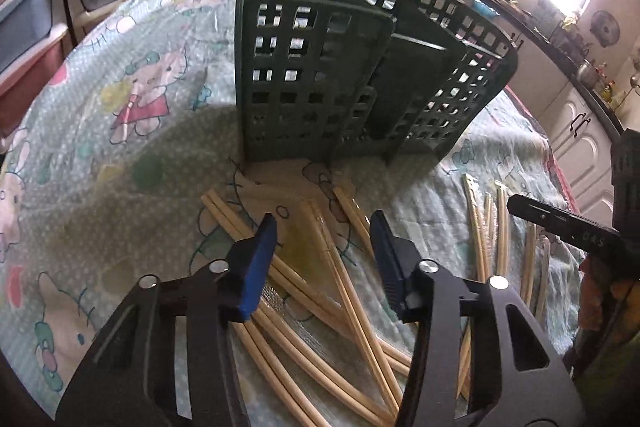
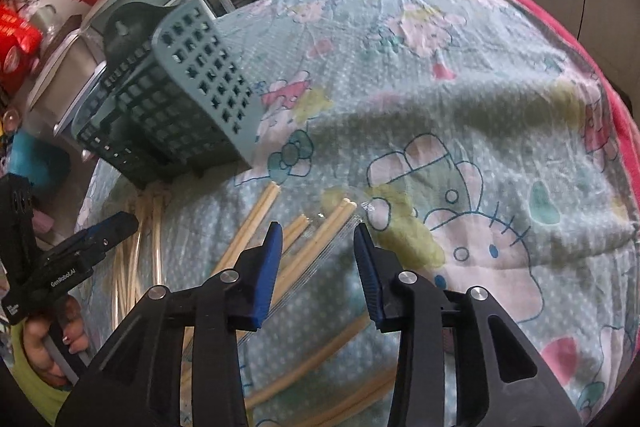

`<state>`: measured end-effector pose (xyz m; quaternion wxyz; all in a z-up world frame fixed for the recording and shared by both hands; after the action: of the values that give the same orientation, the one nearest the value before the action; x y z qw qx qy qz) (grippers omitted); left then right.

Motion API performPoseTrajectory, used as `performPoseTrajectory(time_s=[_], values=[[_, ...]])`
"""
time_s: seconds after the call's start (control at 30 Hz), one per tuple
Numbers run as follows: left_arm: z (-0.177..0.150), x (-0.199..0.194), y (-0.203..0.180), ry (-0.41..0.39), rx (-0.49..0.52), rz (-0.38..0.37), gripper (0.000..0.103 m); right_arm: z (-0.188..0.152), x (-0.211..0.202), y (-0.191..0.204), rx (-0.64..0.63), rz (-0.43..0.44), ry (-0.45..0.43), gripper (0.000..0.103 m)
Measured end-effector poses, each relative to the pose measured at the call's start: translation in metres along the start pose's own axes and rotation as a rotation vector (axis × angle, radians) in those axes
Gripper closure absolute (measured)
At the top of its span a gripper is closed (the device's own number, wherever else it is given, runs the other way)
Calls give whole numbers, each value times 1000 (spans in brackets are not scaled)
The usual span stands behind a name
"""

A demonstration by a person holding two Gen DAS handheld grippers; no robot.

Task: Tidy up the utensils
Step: 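Move both tools down toward the wooden chopsticks beside the green basket, then close the left tool on a chopstick while the right tool grasps another chopstick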

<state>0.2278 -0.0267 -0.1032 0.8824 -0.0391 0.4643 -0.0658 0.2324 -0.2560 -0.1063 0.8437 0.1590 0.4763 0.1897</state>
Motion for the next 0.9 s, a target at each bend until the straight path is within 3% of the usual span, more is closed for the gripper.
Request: performPoseTrajectory(time_s=[0.33, 0.6, 0.77, 0.9], values=[[5, 19, 0, 45, -14, 9, 71, 6, 11, -7, 42, 42, 25, 68], [11, 26, 3, 47, -43, 14, 87, 12, 15, -13, 66, 48, 15, 79], [12, 27, 6, 36, -45, 16, 92, 19, 17, -19, 77, 49, -1, 89], [14, 23, 7, 32, -55, -2, 97, 24, 12, -25, 114, 80, -19, 91]])
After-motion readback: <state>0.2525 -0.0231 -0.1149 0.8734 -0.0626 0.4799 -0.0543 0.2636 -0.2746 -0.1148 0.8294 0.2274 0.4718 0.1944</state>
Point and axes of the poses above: each gripper's, at about its wrist camera, not at the fingertips, and x roughly the way its jaws point, y to its left, z to its top, the point moved 8 cm from there along x, roughly the way its jaws point, and after that the axes turned 8 degrees about z, right-handed, at the moved point
